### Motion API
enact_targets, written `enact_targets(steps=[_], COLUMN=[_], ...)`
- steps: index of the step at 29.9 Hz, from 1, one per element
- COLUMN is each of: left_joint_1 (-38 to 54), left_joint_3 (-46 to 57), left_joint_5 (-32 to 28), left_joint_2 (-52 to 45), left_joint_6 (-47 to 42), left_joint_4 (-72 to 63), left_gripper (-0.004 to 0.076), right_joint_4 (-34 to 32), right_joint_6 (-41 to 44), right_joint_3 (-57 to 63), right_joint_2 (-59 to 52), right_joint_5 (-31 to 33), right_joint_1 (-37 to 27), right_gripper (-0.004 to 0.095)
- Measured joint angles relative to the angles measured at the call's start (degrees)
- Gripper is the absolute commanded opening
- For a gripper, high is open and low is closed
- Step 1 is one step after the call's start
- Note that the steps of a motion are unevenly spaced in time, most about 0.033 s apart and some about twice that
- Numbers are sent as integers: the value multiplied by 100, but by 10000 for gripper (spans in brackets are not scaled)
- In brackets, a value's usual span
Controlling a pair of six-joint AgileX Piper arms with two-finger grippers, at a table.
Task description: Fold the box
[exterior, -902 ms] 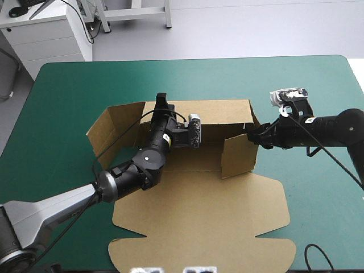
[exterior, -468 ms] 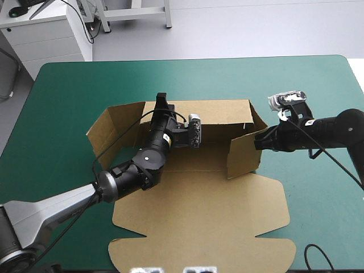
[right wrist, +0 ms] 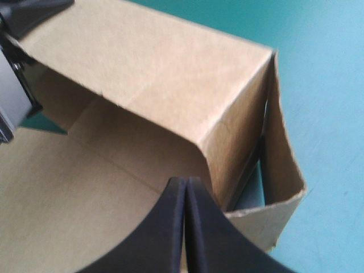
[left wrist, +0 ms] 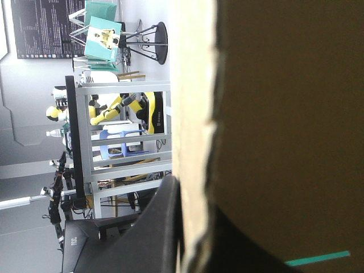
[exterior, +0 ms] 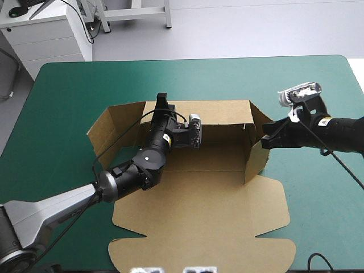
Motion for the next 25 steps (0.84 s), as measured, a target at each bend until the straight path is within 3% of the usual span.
enact_targets(steps=[6, 11, 17, 25], left_joint_1=[0, 0, 0, 0], left_joint_3=[0, 0, 0, 0], left_joint_5=[-7, -7, -7, -12], left_joint_2=[0, 0, 0, 0], left_joint_6=[0, 0, 0, 0], left_joint_4=[0, 5, 5, 17], left_gripper=[-7, -7, -7, -7], right_joint_4=[-41, -517, -1059, -1157], right_joint_6=[220, 805, 1461, 1960], right_joint_3=[-563, -1070, -1666, -2239], right_joint_2=[-266, -28, 797, 2211], right_joint_5=[-552, -699, -711, -357], right_joint_1=[0, 0, 0, 0], right_gripper=[-12, -12, -12, -12])
